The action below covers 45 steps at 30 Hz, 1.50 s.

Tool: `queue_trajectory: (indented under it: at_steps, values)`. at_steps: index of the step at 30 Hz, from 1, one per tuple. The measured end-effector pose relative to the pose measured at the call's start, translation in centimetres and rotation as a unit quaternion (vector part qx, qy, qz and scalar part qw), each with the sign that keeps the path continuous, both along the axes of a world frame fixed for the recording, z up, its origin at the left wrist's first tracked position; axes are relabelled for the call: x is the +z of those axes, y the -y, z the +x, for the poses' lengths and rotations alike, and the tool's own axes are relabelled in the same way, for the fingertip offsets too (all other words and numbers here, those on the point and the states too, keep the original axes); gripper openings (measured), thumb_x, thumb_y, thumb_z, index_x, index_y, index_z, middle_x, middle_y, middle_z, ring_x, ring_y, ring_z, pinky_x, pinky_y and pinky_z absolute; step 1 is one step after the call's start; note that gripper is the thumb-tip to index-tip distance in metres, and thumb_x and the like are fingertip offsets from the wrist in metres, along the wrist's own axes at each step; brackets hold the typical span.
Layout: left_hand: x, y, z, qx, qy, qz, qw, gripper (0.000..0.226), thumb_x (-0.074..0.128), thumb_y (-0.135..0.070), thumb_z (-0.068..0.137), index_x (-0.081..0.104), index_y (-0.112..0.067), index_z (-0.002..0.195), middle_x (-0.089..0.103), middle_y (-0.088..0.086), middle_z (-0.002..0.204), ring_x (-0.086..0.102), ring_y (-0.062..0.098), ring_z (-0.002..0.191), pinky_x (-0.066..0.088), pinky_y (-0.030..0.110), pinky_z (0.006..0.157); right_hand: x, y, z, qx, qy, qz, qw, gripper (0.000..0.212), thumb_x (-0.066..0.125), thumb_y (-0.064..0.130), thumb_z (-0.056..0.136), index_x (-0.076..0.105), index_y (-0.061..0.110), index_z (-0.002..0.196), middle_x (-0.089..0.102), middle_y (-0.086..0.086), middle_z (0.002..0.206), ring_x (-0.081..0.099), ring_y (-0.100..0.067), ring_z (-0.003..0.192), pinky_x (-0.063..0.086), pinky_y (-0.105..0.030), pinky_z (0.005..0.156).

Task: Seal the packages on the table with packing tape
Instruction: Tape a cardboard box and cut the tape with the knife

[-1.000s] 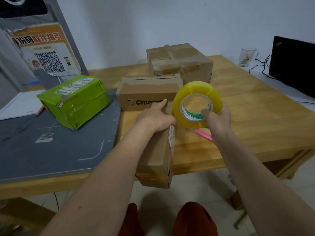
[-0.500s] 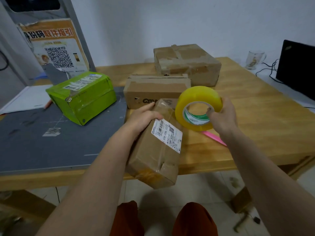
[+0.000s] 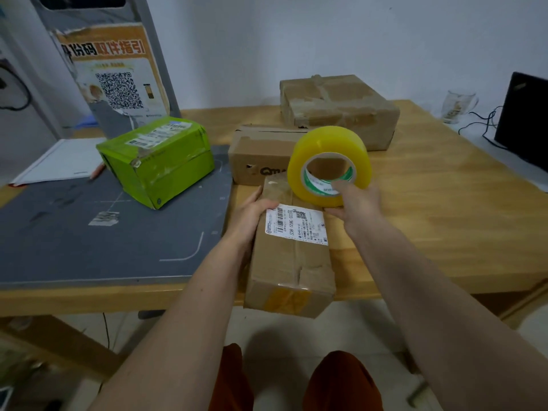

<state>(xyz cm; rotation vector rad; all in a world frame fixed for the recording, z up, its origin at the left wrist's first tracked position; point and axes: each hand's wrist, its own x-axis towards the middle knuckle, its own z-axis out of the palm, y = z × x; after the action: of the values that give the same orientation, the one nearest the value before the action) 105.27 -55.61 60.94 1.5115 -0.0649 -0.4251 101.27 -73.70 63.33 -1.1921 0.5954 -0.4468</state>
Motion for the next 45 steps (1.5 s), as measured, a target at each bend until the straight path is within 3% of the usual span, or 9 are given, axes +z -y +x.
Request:
queue_trajectory:
  at_steps: [12,18,22,25,28,35,38,42,45]
  values:
    - [-1.3,-0.1,1.6,0.001,-0.011,-0.003,1.000,0.093,0.068,-0.030,0.065,0.034,-0.021,0.151,0.074,0.016,0.101,0.067,0.034,0.103,0.043,0.053,0.105,0.8,3.9,-2.1,0.022,-0.037,-0.026,0.999,0.040,0.065,0.001,0.089,0.053,0.008,0.126,0.061,-0.018,0.117,0.064,-0.038,0.098,0.058,-0.044,0.049]
    - [-1.5,-0.3,1.7,-0.013,-0.007,-0.015,1.000,0.076,0.065,-0.020,0.085,0.030,-0.020,0.152,0.076,0.006,0.085,0.070,0.021,0.082,0.050,0.038,0.087,1.1,5.7,-2.5,0.050,-0.065,-0.116,0.990,0.041,0.066,-0.002,0.087,0.056,0.008,0.126,0.065,-0.016,0.108,0.068,-0.035,0.092,0.060,-0.046,0.053]
    - [-1.4,-0.2,1.4,-0.025,-0.010,-0.009,1.000,0.085,0.068,-0.028,0.074,0.033,-0.025,0.151,0.076,0.009,0.092,0.071,0.022,0.087,0.050,0.041,0.091,1.4,6.7,-2.3,0.063,-0.084,-0.158,0.982,0.039,0.067,-0.001,0.086,0.057,0.005,0.123,0.066,-0.019,0.109,0.068,-0.037,0.094,0.060,-0.048,0.060]
    - [-1.3,-0.2,1.5,-0.034,-0.027,-0.016,0.999,0.091,0.067,-0.031,0.066,0.033,-0.027,0.150,0.075,0.012,0.096,0.070,0.026,0.090,0.047,0.047,0.099,1.6,7.2,-2.0,0.063,-0.087,-0.205,0.973,0.033,0.067,0.001,0.085,0.059,0.008,0.116,0.065,-0.019,0.109,0.066,-0.037,0.096,0.057,-0.057,0.078]
    - [-1.2,-0.3,1.6,-0.032,-0.024,-0.007,0.999,0.092,0.067,-0.031,0.065,0.033,-0.026,0.150,0.075,0.013,0.095,0.068,0.028,0.091,0.043,0.051,0.104,1.9,7.1,-1.7,0.071,-0.076,-0.247,0.963,0.026,0.066,0.000,0.085,0.057,0.023,0.093,0.064,-0.012,0.096,0.066,-0.037,0.093,0.057,-0.058,0.074]
    - [-0.4,-0.7,1.0,-0.074,-0.019,-0.028,0.997,0.028,0.054,-0.016,0.095,0.062,-0.023,0.121,0.074,0.008,0.090,0.069,0.018,0.072,0.055,0.029,0.065,1.0,6.9,-1.6,0.062,-0.092,-0.218,0.970,0.033,0.064,-0.002,0.086,0.057,0.011,0.116,0.063,-0.016,0.105,0.067,-0.036,0.091,0.058,-0.041,0.052]
    - [1.4,-1.0,0.9,-0.078,0.011,0.116,0.990,0.025,0.057,-0.020,0.096,0.066,-0.017,0.119,0.074,0.007,0.101,0.068,0.018,0.083,0.052,0.031,0.078,1.5,6.4,-1.3,0.063,-0.088,-0.248,0.963,0.035,0.064,0.000,0.086,0.054,0.015,0.116,0.061,-0.015,0.107,0.065,-0.035,0.093,0.058,-0.040,0.053]
    - [4.2,1.3,1.1,-0.106,0.213,0.447,0.862,0.057,0.052,-0.014,0.095,0.034,-0.006,0.149,0.022,0.008,0.160,0.026,0.023,0.144,0.028,0.037,0.116,2.1,5.4,-0.8,0.073,-0.094,-0.285,0.951,0.040,0.064,-0.002,0.086,0.053,0.015,0.121,0.060,-0.014,0.109,0.064,-0.035,0.093,0.058,-0.038,0.050]
    - [4.2,3.8,-0.7,-0.173,0.230,0.526,0.801,0.105,0.047,-0.071,0.084,0.002,-0.011,0.157,-0.008,0.006,0.164,-0.009,0.024,0.151,0.002,0.048,0.121,2.2,5.0,-0.9,0.067,-0.098,-0.275,0.954,0.042,0.063,-0.003,0.086,0.053,0.018,0.121,0.060,-0.010,0.104,0.063,-0.031,0.092,0.053,-0.031,0.044]
